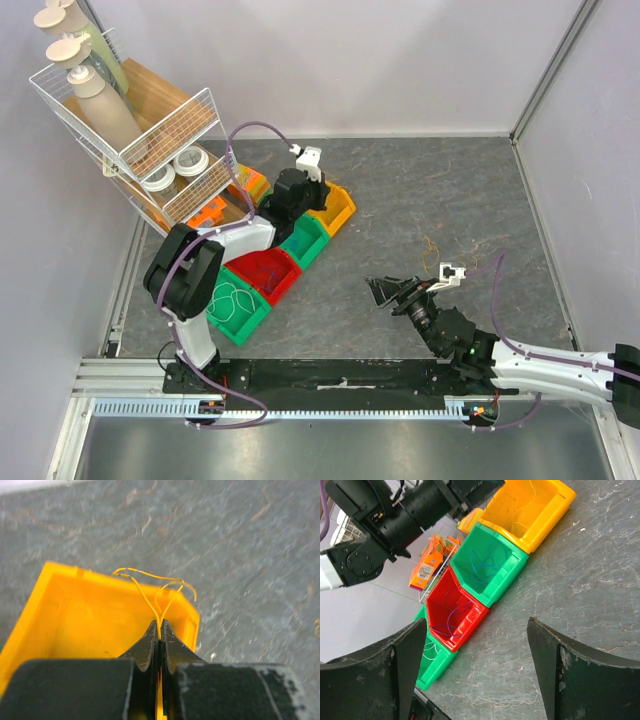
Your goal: Untangle the cables
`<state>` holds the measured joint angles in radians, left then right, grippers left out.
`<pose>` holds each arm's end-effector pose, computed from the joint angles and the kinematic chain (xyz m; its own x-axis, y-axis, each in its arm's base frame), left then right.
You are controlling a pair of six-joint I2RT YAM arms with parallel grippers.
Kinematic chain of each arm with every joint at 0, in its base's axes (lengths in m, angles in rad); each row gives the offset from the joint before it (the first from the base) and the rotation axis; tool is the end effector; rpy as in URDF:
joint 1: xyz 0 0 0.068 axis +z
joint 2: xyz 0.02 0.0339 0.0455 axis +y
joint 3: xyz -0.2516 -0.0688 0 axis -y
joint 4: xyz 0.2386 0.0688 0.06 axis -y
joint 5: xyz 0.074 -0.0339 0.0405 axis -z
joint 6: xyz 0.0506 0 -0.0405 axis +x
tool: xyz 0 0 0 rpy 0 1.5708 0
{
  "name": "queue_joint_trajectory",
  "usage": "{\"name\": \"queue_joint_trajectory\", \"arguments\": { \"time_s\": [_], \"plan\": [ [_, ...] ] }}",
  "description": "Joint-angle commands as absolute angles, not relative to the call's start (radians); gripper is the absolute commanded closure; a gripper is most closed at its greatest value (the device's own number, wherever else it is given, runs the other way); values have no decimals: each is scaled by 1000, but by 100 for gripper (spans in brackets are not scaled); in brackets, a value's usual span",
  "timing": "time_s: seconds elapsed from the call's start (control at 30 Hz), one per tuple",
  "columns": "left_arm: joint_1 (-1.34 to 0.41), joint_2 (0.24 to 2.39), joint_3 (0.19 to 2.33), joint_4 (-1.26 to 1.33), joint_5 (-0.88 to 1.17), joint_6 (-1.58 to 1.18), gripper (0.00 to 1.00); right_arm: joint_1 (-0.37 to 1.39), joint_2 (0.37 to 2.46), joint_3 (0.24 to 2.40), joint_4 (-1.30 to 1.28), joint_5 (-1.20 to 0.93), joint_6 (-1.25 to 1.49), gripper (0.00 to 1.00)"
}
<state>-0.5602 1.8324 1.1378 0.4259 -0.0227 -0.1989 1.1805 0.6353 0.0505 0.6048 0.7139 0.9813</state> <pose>0.3623 -0.2259 0.2168 -0.3218 -0.0314 -0.9463 0.4581 0.8695 -0.1846 0.0922 0.1370 0.1834 -0.3697 0.7525 -0.5449 -0.2564 0.4811 0.8383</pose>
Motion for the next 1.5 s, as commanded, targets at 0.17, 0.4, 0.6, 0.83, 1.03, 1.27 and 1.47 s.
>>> {"name": "queue_joint_trajectory", "arguments": {
  "time_s": [0.17, 0.4, 0.6, 0.83, 1.03, 1.27, 1.47],
  "plan": [
    [-555, 1697, 999, 468, -155, -184, 98, 1180, 657, -160, 635, 746, 1006, 11],
    [-557, 1773, 1126, 261, -311, -252, 98, 1180, 660, -161, 637, 742, 1006, 11],
    [-555, 1871, 1270, 137, -298, -255, 98, 1180, 664, -161, 641, 746, 1003, 10],
    [-555, 1896, 1333, 12, -365, -307, 79, 1180, 675, -161, 649, 746, 1008, 9],
    [-555, 1795, 1264, 6, -325, -370, 45, 1180, 703, -158, 666, 742, 1012, 9],
    [-557, 1561, 1129, -40, -161, -486, 32, 1180, 767, -121, 644, 750, 1009, 9],
    [-592, 1280, 967, -61, 141, -581, 34, 1180, 958, -28, 646, 746, 1014, 9]
  ]
}}
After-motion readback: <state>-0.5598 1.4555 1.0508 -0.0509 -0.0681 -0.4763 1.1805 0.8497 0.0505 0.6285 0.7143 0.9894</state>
